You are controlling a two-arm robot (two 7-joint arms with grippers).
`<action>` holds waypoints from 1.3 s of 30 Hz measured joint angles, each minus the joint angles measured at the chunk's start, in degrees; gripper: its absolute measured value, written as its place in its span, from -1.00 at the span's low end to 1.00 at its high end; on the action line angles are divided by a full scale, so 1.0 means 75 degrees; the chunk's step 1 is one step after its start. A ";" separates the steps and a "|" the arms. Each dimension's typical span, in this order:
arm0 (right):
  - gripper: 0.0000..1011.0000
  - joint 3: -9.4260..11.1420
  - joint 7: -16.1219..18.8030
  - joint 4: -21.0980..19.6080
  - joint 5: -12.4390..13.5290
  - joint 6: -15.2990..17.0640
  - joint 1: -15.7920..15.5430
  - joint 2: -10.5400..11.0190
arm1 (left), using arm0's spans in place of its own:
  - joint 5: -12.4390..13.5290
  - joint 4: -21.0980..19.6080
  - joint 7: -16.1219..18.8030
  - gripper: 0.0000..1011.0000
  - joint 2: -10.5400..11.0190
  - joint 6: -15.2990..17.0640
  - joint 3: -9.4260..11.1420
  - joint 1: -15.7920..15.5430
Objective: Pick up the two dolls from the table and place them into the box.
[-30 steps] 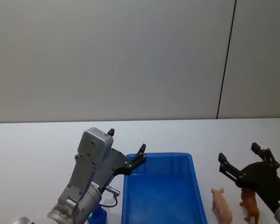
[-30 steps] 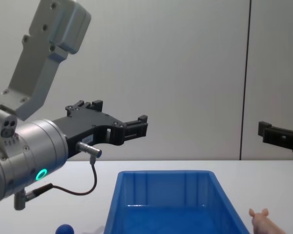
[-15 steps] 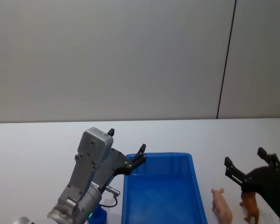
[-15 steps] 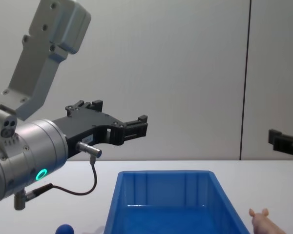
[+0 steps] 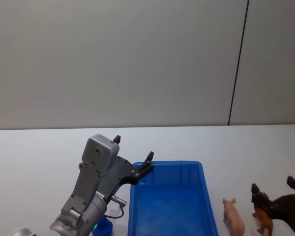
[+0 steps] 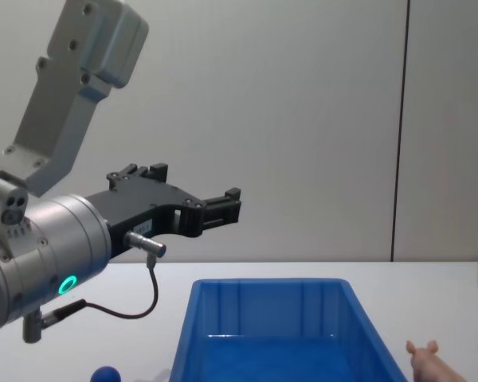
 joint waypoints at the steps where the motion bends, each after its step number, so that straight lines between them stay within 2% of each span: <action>1: 0.98 0.0004 -0.0032 0.0000 0.0005 0.0026 -0.0023 0.0004 | 0.0000 0.0000 0.0000 0.98 0.0000 0.0000 0.0000 0.0000; 11: 0.98 0.0006 -0.0299 0.0186 0.0031 0.0306 -0.0185 -0.0068 | 0.0000 0.0000 0.0000 0.98 0.0000 0.0000 0.0000 0.0000; 24: 0.98 -0.0111 -0.0302 0.0804 -0.0112 0.0635 0.0099 -0.0413 | 0.0000 0.0000 0.0000 0.98 0.0000 0.0000 0.0000 0.0000; 27: 0.90 -0.0140 -0.0258 0.0964 -0.0153 0.0709 0.0196 -0.0496 | 0.0000 0.0000 0.0000 0.98 0.0000 0.0000 0.0000 0.0000; 31: 0.69 -0.0179 -0.0212 0.1214 -0.0208 0.0831 0.0352 -0.0627 | 0.0000 0.0000 0.0000 0.98 0.0001 0.0000 0.0000 0.0000; 39: 0.19 -0.0231 -0.0185 0.1579 -0.0276 0.1047 0.0589 -0.0822 | 0.0000 0.0000 0.0000 0.98 0.0000 0.0000 0.0000 0.0000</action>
